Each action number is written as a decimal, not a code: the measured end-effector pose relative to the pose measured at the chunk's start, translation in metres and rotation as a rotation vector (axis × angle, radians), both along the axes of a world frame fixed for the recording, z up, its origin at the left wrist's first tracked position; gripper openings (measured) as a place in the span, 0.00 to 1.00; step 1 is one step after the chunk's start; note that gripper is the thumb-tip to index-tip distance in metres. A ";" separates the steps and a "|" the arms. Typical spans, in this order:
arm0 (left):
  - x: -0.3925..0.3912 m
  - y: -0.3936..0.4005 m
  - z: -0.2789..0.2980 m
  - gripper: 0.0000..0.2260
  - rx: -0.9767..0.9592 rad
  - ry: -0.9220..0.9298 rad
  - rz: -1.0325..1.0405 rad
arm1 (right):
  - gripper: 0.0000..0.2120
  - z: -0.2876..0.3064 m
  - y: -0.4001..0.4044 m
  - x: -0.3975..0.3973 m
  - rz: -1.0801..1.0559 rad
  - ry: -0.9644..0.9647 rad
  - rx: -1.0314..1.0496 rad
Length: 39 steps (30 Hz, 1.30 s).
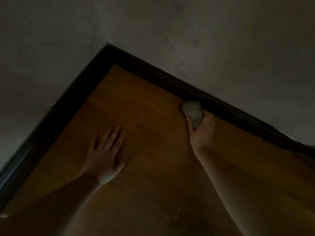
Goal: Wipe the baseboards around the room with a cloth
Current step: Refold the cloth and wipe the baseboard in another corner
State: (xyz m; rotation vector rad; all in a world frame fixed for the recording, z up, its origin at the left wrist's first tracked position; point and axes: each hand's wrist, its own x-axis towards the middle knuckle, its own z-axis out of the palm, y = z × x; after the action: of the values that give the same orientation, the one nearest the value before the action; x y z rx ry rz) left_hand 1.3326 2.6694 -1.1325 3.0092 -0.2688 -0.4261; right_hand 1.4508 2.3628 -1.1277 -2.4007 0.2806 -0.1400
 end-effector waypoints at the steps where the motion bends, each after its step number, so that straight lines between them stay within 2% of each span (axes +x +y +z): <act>1: -0.001 0.000 0.000 0.33 0.001 0.004 0.007 | 0.25 0.002 0.000 0.000 -0.003 -0.014 0.029; 6: -0.002 -0.001 -0.007 0.32 0.026 -0.022 0.021 | 0.22 0.018 -0.017 -0.008 -0.051 0.014 0.081; 12: -0.001 -0.002 -0.007 0.35 0.039 -0.034 0.043 | 0.21 0.037 -0.094 -0.031 -0.087 0.053 -0.102; 17: 0.000 -0.005 -0.003 0.36 -0.002 -0.017 0.062 | 0.21 0.048 -0.152 -0.054 -0.231 0.130 -0.180; 21: 0.000 -0.004 -0.001 0.35 0.021 0.008 0.062 | 0.22 0.053 -0.170 -0.069 -0.341 0.189 -0.155; 27: 0.003 -0.006 0.008 0.37 0.076 0.096 0.057 | 0.23 0.048 -0.133 -0.084 -0.254 0.182 -0.073; 30: 0.000 -0.022 0.020 0.44 0.016 0.151 -0.004 | 0.19 0.046 -0.097 -0.081 -0.215 0.154 -0.015; 34: -0.008 -0.072 0.029 0.60 0.001 0.324 -0.079 | 0.18 0.043 -0.049 -0.064 -0.097 0.132 0.078; 36: -0.008 -0.089 0.029 0.64 0.026 0.412 -0.063 | 0.19 0.043 -0.030 -0.051 -0.041 0.122 0.107; 39: -0.007 -0.093 0.029 0.67 0.030 0.438 -0.026 | 0.19 0.045 -0.012 -0.032 0.003 0.091 0.118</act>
State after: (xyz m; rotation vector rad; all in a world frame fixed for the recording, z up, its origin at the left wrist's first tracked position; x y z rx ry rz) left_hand 1.3257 2.5762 -1.1034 2.8398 -0.2641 -1.0738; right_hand 1.4185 2.3508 -1.0827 -2.2933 0.3184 -0.0122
